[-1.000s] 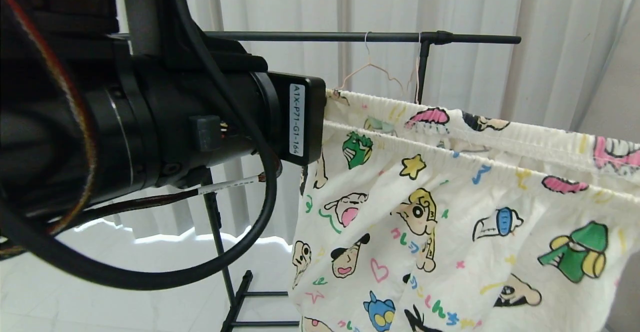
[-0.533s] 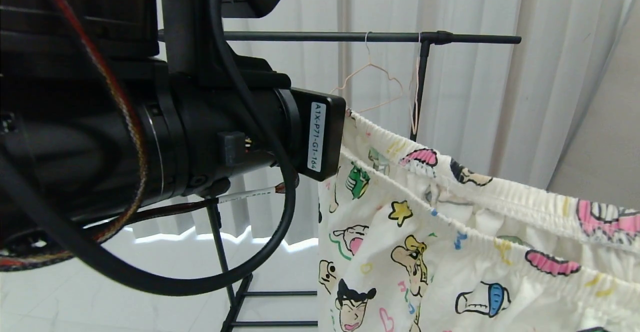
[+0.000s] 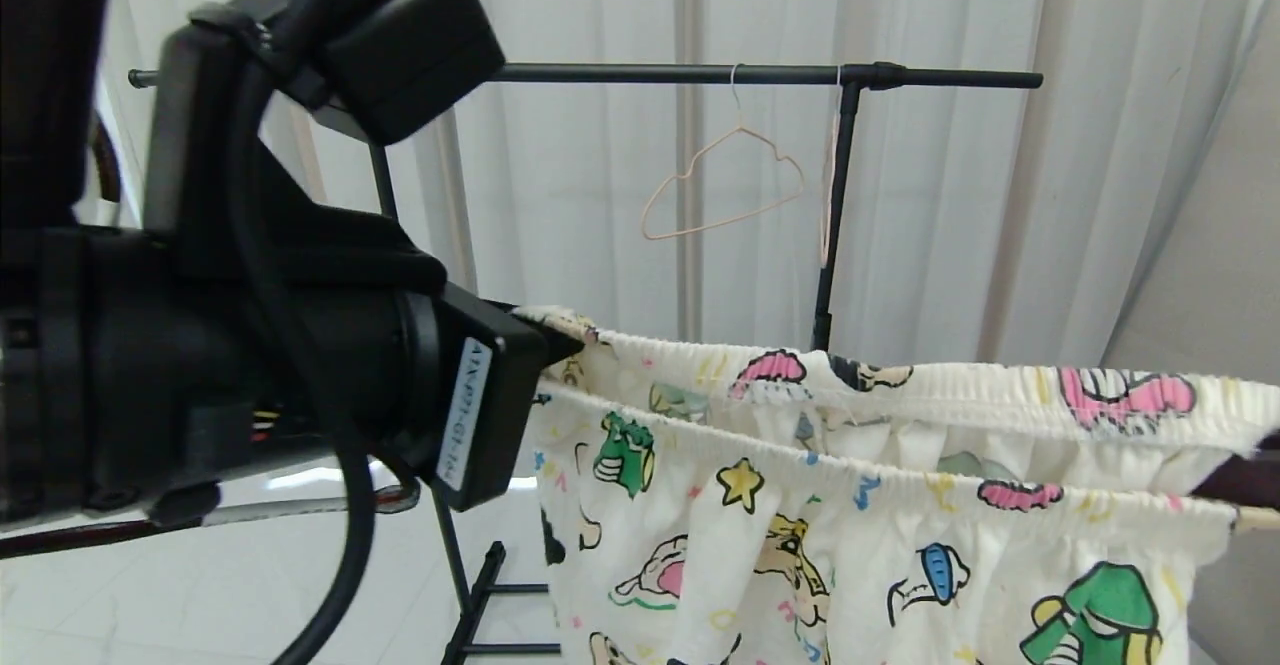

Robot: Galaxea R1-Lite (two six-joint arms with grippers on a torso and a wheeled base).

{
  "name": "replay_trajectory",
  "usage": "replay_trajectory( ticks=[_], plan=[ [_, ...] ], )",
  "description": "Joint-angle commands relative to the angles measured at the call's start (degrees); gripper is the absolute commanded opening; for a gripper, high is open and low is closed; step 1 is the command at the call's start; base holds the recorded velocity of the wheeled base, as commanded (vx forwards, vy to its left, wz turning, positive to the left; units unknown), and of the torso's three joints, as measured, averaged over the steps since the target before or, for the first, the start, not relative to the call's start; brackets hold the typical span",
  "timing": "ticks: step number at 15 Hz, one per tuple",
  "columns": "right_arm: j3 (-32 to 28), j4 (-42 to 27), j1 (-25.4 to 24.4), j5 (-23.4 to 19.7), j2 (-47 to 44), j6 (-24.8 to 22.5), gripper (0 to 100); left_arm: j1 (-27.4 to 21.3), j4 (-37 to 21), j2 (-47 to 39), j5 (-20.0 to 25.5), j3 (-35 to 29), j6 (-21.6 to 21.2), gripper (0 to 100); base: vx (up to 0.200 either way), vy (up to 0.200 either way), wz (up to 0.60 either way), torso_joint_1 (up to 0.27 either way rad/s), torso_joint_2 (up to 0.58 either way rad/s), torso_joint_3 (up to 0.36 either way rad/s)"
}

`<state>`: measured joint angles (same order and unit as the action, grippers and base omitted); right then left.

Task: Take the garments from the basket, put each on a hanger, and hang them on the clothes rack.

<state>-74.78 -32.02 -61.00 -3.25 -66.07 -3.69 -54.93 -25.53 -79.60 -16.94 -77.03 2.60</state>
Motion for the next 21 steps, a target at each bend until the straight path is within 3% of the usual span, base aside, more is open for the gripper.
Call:
replay_trajectory(
  ticks=[1,5,12,15,17,19,21],
  plan=[
    [0.16,5.48,5.37,-0.08,-2.92,-0.17,0,-3.34,-4.18,4.81,0.86,0.48,2.76,0,0.000,0.000,0.00,0.000,0.00,0.000],
    [-0.19,15.85,8.27,-1.67,-8.11,-0.09,0,-15.29,-4.44,10.17,5.26,4.43,8.21,0,0.000,0.000,0.00,0.000,0.00,0.000],
    [-0.90,18.58,8.36,-2.19,-10.74,-0.35,0,-22.15,-4.44,11.31,5.26,5.14,9.36,0,0.000,0.000,0.00,0.000,0.00,0.000],
    [-0.81,18.05,8.62,-2.02,-10.57,-0.35,0,-22.24,-4.44,11.31,4.99,5.40,9.36,0,0.000,0.000,0.00,0.000,0.00,0.000],
    [-0.98,15.24,11.08,-1.93,-9.07,-0.35,0,-18.28,-4.44,11.75,3.76,5.84,9.36,0,0.000,0.000,0.00,0.000,0.00,0.000],
    [-1.78,9.52,13.28,-1.93,-6.96,-0.44,0,-8.61,-3.30,10.17,3.50,5.40,8.04,0,0.000,0.000,0.00,0.000,0.00,0.000],
    [-1.42,7.68,13.01,-2.11,-6.17,-0.44,0,-1.93,2.59,7.27,2.44,5.75,6.90,0,0.000,0.000,0.00,0.000,0.00,0.000]
  ],
)
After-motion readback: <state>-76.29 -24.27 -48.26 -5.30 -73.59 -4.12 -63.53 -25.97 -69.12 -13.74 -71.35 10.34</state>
